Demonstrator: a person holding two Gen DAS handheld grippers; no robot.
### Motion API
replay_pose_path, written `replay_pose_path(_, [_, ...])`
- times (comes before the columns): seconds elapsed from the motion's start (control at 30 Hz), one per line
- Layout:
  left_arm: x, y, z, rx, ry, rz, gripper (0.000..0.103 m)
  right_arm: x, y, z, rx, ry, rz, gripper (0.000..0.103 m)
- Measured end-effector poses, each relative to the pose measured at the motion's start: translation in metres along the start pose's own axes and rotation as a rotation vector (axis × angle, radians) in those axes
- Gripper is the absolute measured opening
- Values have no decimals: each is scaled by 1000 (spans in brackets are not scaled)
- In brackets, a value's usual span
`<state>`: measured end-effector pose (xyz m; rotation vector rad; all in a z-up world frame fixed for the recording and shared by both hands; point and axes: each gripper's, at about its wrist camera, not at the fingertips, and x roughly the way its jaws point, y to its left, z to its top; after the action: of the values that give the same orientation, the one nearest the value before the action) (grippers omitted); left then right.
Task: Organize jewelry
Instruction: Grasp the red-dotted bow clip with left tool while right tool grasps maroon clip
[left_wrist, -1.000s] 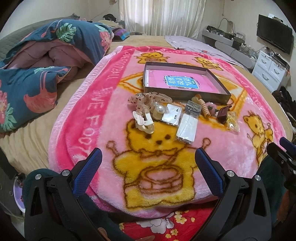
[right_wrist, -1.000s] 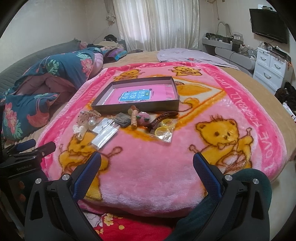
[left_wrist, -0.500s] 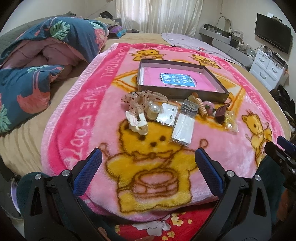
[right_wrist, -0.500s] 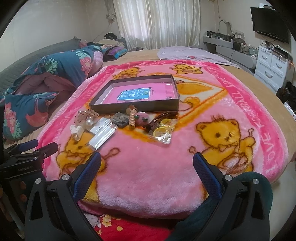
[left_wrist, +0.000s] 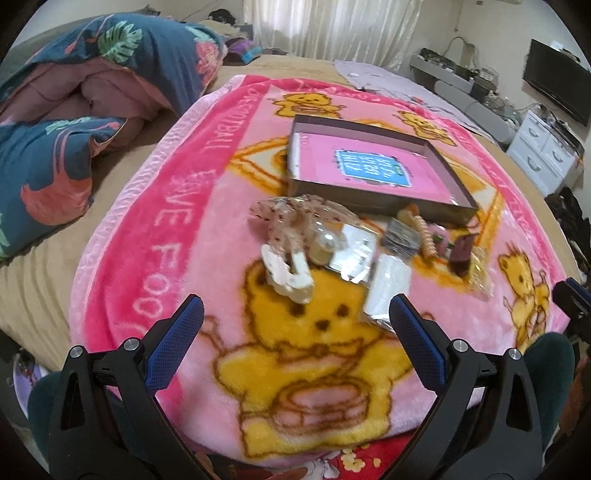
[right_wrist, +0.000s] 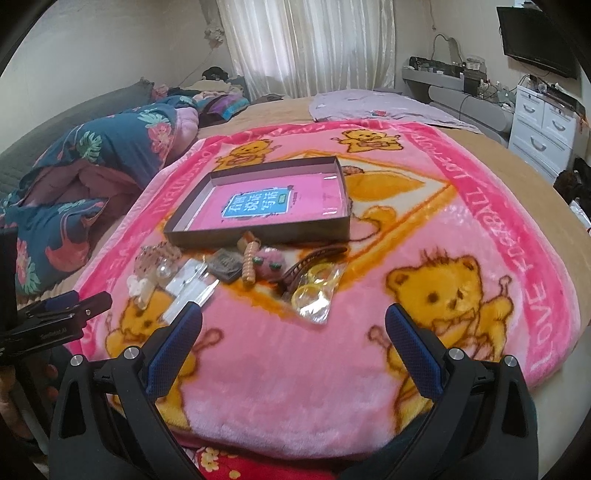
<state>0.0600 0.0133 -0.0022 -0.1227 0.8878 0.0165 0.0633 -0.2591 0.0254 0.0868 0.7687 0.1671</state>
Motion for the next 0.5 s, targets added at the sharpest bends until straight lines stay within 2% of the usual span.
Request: replay_pose_path(0.5, [31,42,33,-71,31,50,94,38,-1,23,-8,66,48,99])
